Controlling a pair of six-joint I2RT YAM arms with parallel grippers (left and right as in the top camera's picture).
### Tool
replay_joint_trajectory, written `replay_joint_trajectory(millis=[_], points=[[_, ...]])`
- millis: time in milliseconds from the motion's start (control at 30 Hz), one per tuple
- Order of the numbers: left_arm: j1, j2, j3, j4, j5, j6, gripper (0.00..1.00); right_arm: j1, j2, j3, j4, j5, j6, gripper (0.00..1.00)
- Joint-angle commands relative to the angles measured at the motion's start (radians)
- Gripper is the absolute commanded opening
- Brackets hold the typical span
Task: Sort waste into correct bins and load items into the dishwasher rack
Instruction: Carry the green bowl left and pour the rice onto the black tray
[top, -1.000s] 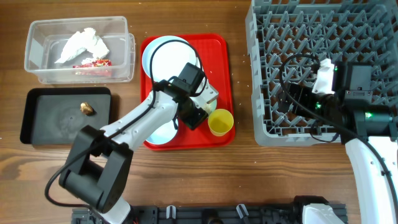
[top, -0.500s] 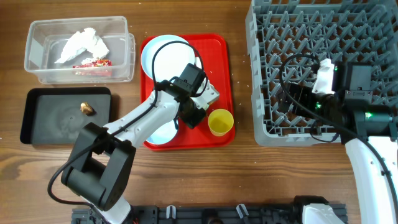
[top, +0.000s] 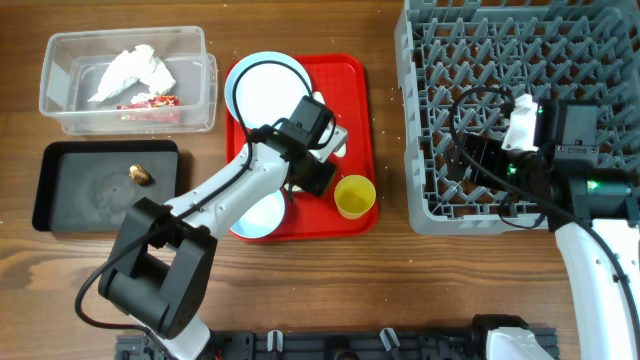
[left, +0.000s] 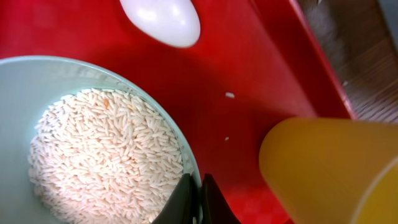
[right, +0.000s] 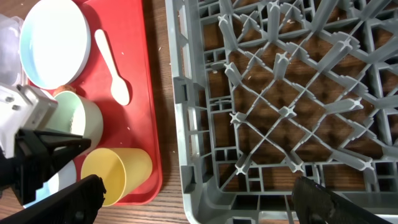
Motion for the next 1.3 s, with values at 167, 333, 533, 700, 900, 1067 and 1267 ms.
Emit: replay_joint_trajectory(millis=[167,333,533,700,900,1067,1267], points=[[0.034,-0.066,0.184,-0.026,0.102,-0.072,0.04,-0.002,0.009,0.007,0.003,-0.008,0.004,1.00],[0.142,-0.127,0.216,-0.065,0.135,-0.158,0.04,-0.002,0.009,0.007,0.004,-0.005,0.004,1.00],[0.346,-0.205,0.216,-0.178,0.175,-0.183,0.04,-0.002,0.009,0.007,0.007,-0.005,0.004,1.00],[0.546,-0.238,0.216,-0.315,0.175,-0.171,0.04,-0.002,0.009,0.007,0.004,-0.005,0.005,1.00],[0.778,-0.237,0.215,-0.379,0.277,-0.088,0.04,-0.002,0.009,0.007,0.003,-0.005,0.005,1.00],[0.964,-0.212,0.214,-0.377,0.530,-0.003,0.04,-0.002,0.011,0.007,0.006,-0.006,0.005,1.00],[1.144,-0.124,0.214,-0.383,0.852,0.066,0.04,-0.002,0.011,0.007,-0.001,-0.006,0.005,1.00]])
